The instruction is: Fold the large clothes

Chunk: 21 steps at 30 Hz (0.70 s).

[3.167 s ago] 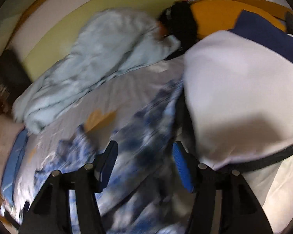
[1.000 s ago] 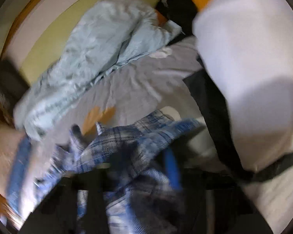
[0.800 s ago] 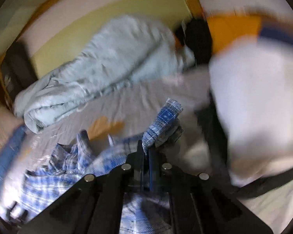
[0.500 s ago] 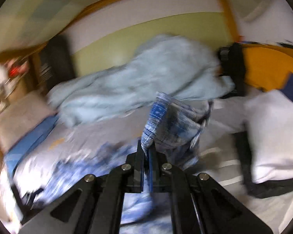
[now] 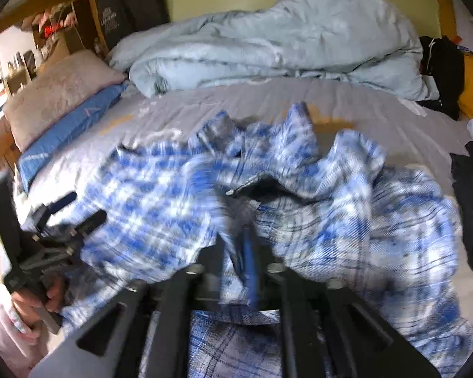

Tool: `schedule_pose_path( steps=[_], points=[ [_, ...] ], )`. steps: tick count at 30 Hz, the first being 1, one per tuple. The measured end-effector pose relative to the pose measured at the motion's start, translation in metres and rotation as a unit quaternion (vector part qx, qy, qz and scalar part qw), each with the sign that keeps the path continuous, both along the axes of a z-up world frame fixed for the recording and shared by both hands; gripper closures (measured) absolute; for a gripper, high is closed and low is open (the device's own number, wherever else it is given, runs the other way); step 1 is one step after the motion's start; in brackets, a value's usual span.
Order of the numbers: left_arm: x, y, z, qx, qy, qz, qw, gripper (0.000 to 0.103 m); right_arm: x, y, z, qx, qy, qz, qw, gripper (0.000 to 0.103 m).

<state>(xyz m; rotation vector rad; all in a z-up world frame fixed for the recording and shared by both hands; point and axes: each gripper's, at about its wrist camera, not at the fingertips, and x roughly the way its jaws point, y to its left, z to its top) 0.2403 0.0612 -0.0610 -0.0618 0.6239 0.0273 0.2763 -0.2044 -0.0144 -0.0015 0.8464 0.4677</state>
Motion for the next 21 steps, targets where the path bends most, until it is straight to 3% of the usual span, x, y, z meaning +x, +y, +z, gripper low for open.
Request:
schedule_pose_path(
  steps=[1,3,5,7,9,12,14,18,19,21],
  points=[
    [0.001,0.000,0.000,-0.001,0.001,0.000,1.0000,0.000,0.000,0.000,0.006,0.006,-0.005,-0.001,1.000,0.060],
    [0.001,0.000,0.000,-0.001,0.002,0.000,1.0000,0.000,-0.009,-0.009,0.020,0.016,-0.032,-0.013,0.999,0.053],
    [0.002,0.001,0.000,-0.002,0.002,0.000,1.0000,0.000,-0.014,-0.017,0.032,0.009,-0.055,-0.036,0.998,0.032],
    [0.001,0.000,-0.001,-0.002,0.003,-0.001,1.0000,0.000,-0.015,-0.029,0.039,-0.018,-0.072,-0.088,0.993,0.025],
    [0.002,0.000,-0.001,-0.001,0.003,-0.002,1.0000,0.000,-0.010,-0.048,0.038,-0.039,-0.058,-0.153,0.986,0.024],
    [0.002,-0.001,-0.001,0.000,0.005,-0.005,1.0000,0.000,-0.002,-0.076,0.028,-0.023,-0.019,-0.207,0.978,0.024],
    [0.002,-0.002,-0.001,0.001,0.007,-0.005,1.0000,0.000,-0.001,-0.089,0.017,-0.034,-0.018,-0.237,0.971,0.024],
    [0.003,-0.002,0.000,0.000,0.006,-0.007,1.0000,0.000,-0.013,-0.091,-0.002,-0.071,-0.094,-0.230,0.966,0.018],
    [0.003,-0.003,0.000,0.000,0.006,-0.007,1.0000,0.000,-0.019,-0.090,-0.009,-0.094,-0.131,-0.238,0.958,0.018],
    [0.002,-0.004,0.000,0.002,0.005,-0.010,0.9999,0.000,-0.019,-0.094,-0.013,-0.106,-0.132,-0.274,0.947,0.019]
  ],
)
